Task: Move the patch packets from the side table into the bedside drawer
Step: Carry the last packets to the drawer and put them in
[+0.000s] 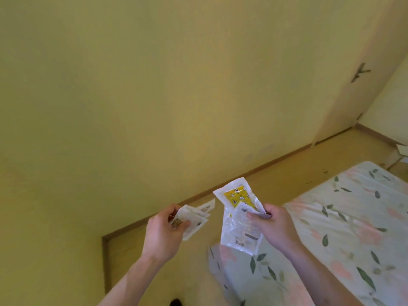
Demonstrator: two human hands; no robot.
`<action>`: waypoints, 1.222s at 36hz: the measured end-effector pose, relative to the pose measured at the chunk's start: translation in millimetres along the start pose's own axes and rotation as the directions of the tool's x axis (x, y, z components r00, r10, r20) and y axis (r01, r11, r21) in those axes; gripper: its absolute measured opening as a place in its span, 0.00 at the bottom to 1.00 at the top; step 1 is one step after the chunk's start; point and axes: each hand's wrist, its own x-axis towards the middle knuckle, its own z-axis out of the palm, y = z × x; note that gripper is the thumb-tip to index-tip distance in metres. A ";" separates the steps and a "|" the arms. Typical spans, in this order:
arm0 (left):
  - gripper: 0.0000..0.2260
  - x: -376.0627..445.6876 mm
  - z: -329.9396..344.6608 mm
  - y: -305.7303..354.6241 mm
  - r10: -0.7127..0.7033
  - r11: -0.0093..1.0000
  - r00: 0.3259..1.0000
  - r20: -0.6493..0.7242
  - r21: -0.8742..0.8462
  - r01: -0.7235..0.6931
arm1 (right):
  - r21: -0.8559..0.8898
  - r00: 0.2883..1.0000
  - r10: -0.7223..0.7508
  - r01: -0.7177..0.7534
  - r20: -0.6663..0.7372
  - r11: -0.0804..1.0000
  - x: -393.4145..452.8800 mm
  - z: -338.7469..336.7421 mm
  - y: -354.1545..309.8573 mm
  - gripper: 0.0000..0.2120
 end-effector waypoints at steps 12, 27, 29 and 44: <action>0.06 217.8 -41.2 -13.4 0.078 0.996 0.978 0.193 0.036 -0.086 | 0.062 0.986 0.116 -0.109 -0.117 0.992 133.1 62.4 -55.5 0.03; 0.08 468.4 78.5 83.5 0.222 0.974 0.886 0.408 -0.060 -0.217 | 0.204 0.920 0.221 -0.161 -0.323 0.966 342.0 0.3 -72.6 0.05; 0.09 499.2 95.4 97.0 0.262 0.964 0.868 0.422 -0.070 -0.257 | 0.195 0.907 0.230 -0.169 -0.354 0.966 367.8 -14.5 -74.9 0.04; 0.08 689.5 270.9 212.3 0.429 0.902 0.650 0.627 -0.255 -0.349 | 0.285 0.690 0.350 -0.213 -0.633 0.935 521.1 -124.5 -74.3 0.04</action>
